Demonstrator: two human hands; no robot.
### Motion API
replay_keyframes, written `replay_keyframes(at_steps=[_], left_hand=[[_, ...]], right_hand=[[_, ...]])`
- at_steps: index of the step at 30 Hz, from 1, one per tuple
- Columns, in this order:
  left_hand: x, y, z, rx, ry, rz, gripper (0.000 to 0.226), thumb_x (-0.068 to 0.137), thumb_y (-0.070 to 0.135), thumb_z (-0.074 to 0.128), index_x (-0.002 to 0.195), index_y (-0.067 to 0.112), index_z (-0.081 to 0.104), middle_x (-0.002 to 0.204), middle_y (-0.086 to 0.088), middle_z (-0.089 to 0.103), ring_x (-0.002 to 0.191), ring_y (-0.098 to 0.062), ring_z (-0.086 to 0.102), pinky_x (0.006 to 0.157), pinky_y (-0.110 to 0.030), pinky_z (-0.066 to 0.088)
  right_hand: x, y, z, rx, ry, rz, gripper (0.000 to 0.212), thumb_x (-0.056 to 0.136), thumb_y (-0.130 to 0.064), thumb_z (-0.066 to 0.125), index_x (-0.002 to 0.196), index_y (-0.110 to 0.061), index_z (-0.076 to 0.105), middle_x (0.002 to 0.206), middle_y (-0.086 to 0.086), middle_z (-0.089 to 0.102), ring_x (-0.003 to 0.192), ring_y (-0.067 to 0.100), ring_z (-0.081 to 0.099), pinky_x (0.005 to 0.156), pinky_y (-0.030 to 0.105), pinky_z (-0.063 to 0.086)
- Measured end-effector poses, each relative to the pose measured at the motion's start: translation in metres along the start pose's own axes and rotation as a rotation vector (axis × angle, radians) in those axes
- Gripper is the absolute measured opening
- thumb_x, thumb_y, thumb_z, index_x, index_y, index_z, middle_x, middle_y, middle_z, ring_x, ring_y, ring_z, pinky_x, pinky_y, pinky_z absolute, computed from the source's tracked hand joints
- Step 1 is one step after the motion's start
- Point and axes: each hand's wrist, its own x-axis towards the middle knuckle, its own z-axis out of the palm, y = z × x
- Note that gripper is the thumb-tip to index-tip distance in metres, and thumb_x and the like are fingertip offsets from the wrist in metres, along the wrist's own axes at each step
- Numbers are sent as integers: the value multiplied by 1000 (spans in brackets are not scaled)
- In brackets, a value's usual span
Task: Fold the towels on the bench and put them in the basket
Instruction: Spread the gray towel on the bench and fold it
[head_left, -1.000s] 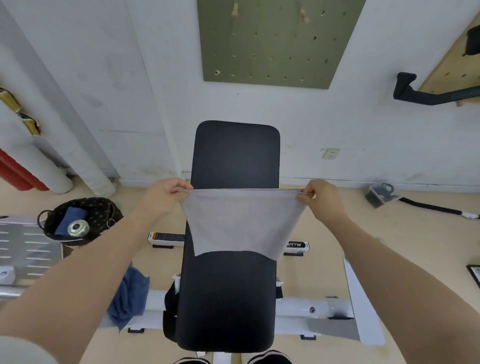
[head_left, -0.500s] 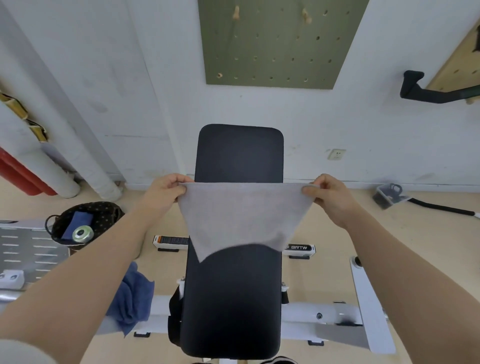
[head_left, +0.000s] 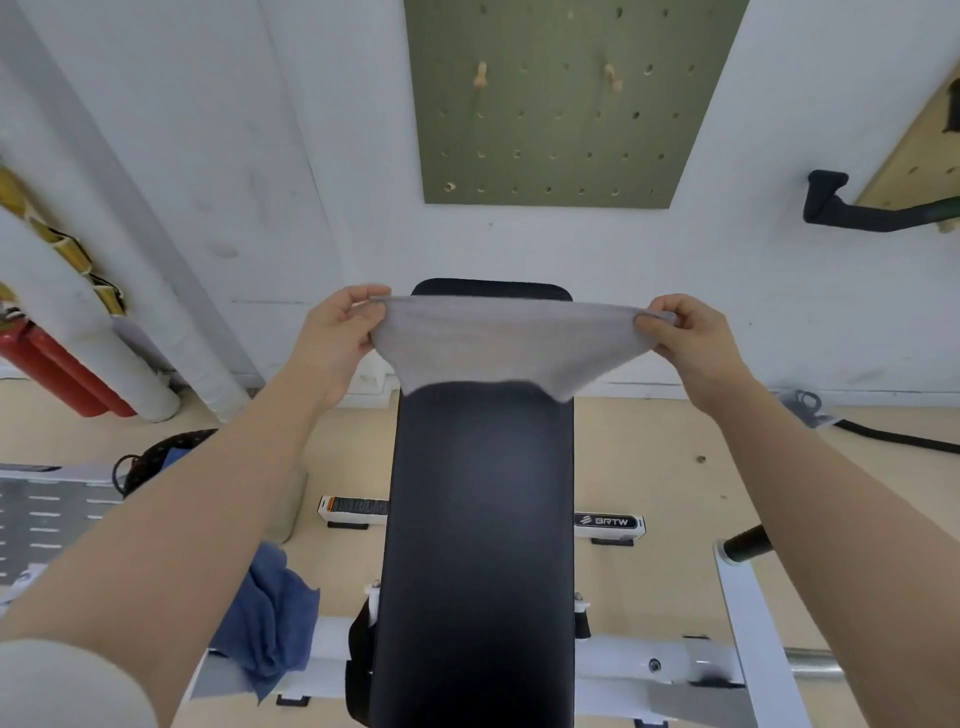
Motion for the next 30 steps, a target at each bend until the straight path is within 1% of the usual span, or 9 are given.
replay_keyframes(at_steps=[3, 6, 8, 11, 15, 17, 20, 24, 30], left_hand=[[-14, -23, -11, 212, -68, -55, 27, 92, -2, 48, 87, 21, 62, 82, 2, 58, 78, -6, 53, 80, -16, 45], [-29, -66, -20, 374, -130, -118, 30, 91, -3, 48, 82, 23, 59, 77, 14, 62, 72, 5, 55, 74, -7, 39], [-39, -106, -31, 454, -159, -201, 32, 92, -1, 48, 81, 26, 60, 71, 18, 64, 74, -6, 53, 75, -17, 39], [-57, -158, -44, 550, -200, -313, 35, 91, 2, 50, 78, 31, 62, 76, 12, 63, 83, -18, 50, 74, -26, 39], [-74, -197, -42, 570, -185, -395, 33, 92, -3, 47, 78, 25, 58, 84, 8, 60, 84, -12, 54, 79, -17, 42], [-79, -211, -37, 602, -166, -410, 34, 92, -3, 45, 76, 25, 55, 82, 9, 57, 78, -7, 52, 70, -9, 41], [-83, -228, -32, 639, -187, -441, 27, 94, 1, 44, 82, 21, 56, 83, 6, 56, 79, -8, 52, 67, -11, 38], [-81, -233, -27, 557, -114, -468, 27, 95, 5, 43, 84, 25, 57, 87, 3, 59, 81, -13, 54, 74, -24, 43], [-61, -218, -17, 453, -19, -416, 32, 95, 0, 41, 80, 23, 56, 81, 1, 58, 76, -13, 52, 70, -22, 43]], right_hand=[[-21, 30, -7, -110, -85, 98, 22, 83, 2, 62, 72, -16, 56, 69, -1, 48, 66, 13, 44, 66, 27, 37], [-46, 75, -3, -182, -128, 206, 23, 81, 5, 64, 71, -14, 55, 67, 0, 49, 60, 10, 44, 64, 25, 35], [-61, 106, 2, -222, -122, 262, 24, 80, 6, 64, 70, -14, 56, 67, 0, 51, 54, 4, 45, 59, 19, 35], [-82, 148, 8, -297, -123, 350, 23, 80, 4, 64, 69, -15, 55, 67, 1, 50, 58, 10, 41, 51, 11, 34], [-94, 191, 11, -386, -163, 421, 25, 81, -1, 65, 69, -20, 55, 69, -2, 54, 63, 12, 43, 58, 22, 34], [-96, 207, 12, -400, -186, 455, 25, 81, -1, 64, 69, -21, 55, 70, -5, 53, 62, 9, 42, 57, 21, 31], [-98, 221, 16, -411, -183, 492, 24, 82, -4, 63, 70, -22, 55, 71, -6, 53, 61, 7, 42, 57, 21, 31], [-92, 220, 18, -302, -132, 521, 23, 85, -3, 60, 72, -20, 53, 71, -6, 50, 59, 8, 39, 54, 22, 29], [-69, 212, 19, -264, -76, 502, 23, 86, -3, 59, 71, -19, 51, 72, -2, 49, 65, 14, 41, 57, 26, 34]])
